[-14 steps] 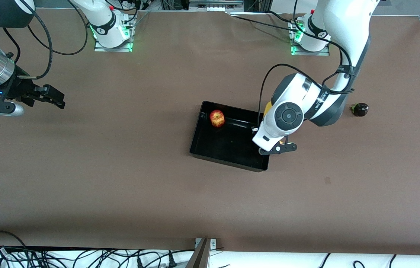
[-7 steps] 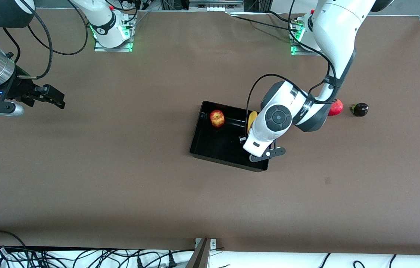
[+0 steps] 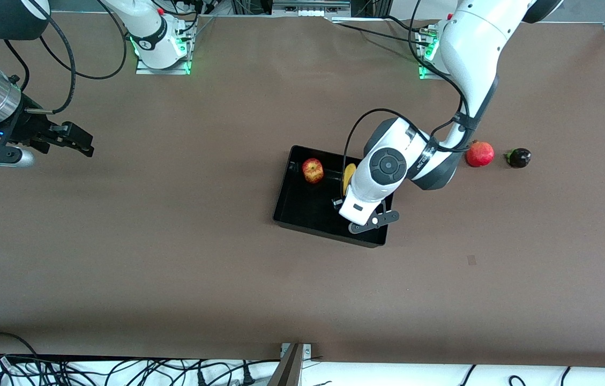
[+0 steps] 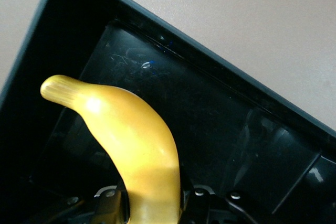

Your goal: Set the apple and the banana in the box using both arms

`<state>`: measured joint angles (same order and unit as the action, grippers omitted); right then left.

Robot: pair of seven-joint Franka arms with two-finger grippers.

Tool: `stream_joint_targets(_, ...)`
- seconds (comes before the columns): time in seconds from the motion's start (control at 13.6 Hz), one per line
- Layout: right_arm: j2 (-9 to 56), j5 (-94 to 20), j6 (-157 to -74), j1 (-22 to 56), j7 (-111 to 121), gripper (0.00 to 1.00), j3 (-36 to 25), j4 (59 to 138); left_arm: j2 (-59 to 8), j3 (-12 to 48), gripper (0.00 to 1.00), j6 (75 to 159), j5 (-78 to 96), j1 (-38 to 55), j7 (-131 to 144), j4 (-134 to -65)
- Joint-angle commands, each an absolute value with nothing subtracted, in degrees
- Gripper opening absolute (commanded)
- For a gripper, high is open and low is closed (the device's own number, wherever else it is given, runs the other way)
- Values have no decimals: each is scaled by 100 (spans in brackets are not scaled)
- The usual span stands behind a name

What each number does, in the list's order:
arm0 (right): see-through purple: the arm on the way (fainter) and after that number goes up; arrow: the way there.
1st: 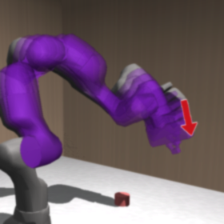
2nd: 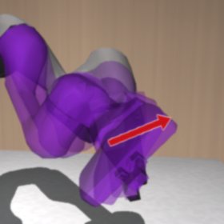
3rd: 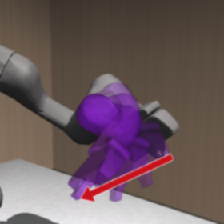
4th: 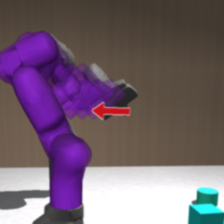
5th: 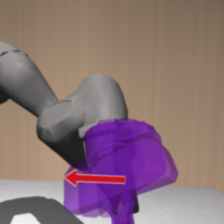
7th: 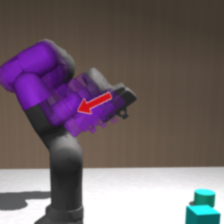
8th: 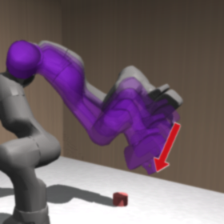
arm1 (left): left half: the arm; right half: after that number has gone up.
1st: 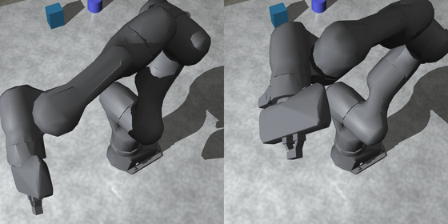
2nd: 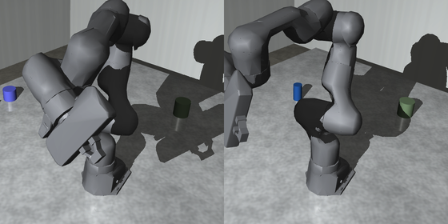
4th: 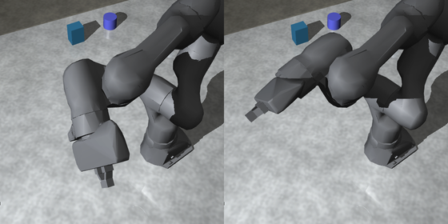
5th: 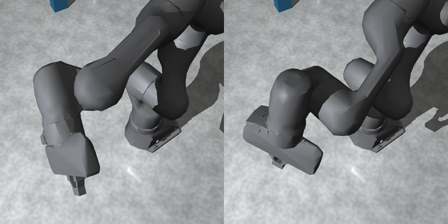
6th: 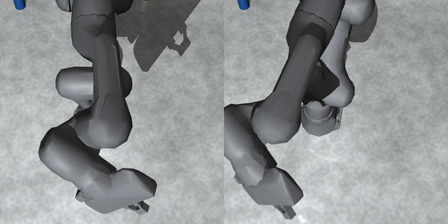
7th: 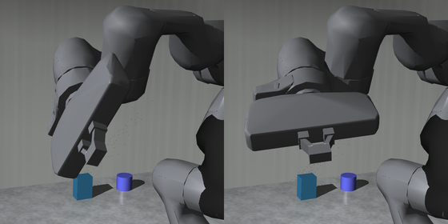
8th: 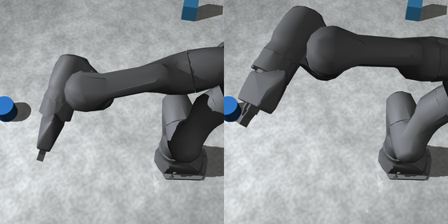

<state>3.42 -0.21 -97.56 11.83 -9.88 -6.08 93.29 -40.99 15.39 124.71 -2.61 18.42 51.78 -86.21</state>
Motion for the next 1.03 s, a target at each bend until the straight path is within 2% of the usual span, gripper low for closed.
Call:
stream_joint_targets(0.0,369,-88,-9738,1151,-1011,100,-589,9229,-4289,1529,0,12664,-534,1898,5562,-8490)
stream_joint_targets(0.51,369,-88,-9738,1151,-1011,100,-589,9229,-4675,1538,2,13306,-991,1899,5800,-8745)
stream_joint_targets(0.59,369,-88,-9747,1151,-1011,100,-589,9229,-4719,1538,19,13341,-1176,1898,5914,-8789)
stream_joint_targets(0.66,369,-88,-9747,1151,-1011,100,-589,9229,-4755,1538,50,13481,-1308,1898,5976,-8885)
stream_joint_targets(0.81,369,-88,-9747,1151,-1011,100,-589,9229,-4729,1538,86,13570,-1336,1890,6020,-9000)
stream_joint_targets(0.88,369,-88,-9747,1151,-1011,100,-589,9229,-4711,1538,100,13553,-1336,1890,6038,-9000)
stream_joint_targets(0.95,369,-88,-9747,1151,-1011,100,-589,9229,-4685,1547,100,13492,-1327,1881,6047,-9000)
